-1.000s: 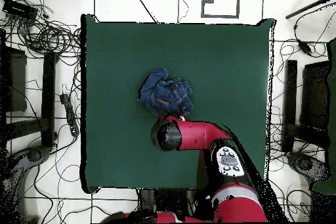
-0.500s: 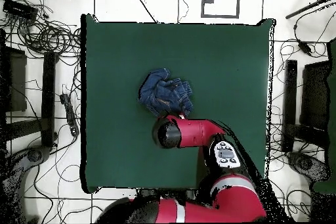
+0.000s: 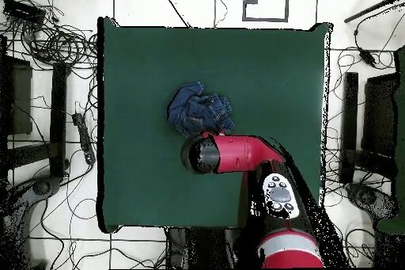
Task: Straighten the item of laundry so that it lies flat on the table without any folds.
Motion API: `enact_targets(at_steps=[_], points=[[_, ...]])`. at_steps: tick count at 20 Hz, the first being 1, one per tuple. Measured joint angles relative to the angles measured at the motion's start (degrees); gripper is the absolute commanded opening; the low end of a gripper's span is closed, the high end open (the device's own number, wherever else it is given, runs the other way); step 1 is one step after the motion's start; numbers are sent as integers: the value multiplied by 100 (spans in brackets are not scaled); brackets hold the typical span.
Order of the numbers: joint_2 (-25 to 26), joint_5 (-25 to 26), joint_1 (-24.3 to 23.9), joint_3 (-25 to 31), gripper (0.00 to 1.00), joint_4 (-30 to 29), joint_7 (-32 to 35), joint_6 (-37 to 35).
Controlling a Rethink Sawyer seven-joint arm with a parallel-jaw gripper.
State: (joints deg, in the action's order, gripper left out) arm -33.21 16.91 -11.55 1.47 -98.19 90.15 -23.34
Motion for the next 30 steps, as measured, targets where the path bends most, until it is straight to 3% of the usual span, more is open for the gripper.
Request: enact_targets(at_steps=[9,30], points=[[-388,13,-47,171,100,195,0,-533],[-306,111,-453,926,100,1001,0,-536]])
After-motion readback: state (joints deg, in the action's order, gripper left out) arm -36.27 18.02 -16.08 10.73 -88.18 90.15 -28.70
